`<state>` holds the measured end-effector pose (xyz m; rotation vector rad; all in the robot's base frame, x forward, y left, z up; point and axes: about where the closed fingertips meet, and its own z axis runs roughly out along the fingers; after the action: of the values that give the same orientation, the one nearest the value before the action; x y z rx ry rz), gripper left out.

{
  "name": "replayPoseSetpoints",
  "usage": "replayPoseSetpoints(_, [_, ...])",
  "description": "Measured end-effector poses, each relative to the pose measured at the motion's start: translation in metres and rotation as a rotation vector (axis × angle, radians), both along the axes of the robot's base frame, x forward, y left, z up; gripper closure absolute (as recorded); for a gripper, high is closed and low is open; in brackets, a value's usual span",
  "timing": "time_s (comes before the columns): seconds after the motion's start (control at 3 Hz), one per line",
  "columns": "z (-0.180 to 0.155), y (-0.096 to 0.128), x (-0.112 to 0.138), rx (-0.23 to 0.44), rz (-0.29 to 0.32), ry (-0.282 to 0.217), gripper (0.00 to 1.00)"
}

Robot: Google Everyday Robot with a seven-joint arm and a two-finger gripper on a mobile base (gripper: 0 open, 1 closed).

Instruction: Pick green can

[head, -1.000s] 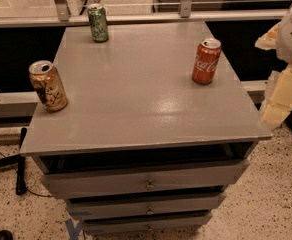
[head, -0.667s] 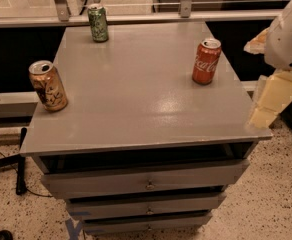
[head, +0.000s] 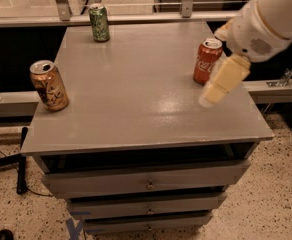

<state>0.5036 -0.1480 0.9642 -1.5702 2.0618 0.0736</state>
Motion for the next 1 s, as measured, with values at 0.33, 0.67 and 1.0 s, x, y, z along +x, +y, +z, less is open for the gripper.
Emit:
replayPoseSetpoints(0.33, [0.011, 0.048, 0.051, 0.106, -0.023, -0.075, 0.0])
replayPoseSetpoints(0.67, [0.02, 0.099, 0.093, 0.191, -0.045, -0.11, 0.0])
replayPoseSetpoints(1.0, [0.02, 0.1, 0.093, 0.192, -0.044, -0.111, 0.0])
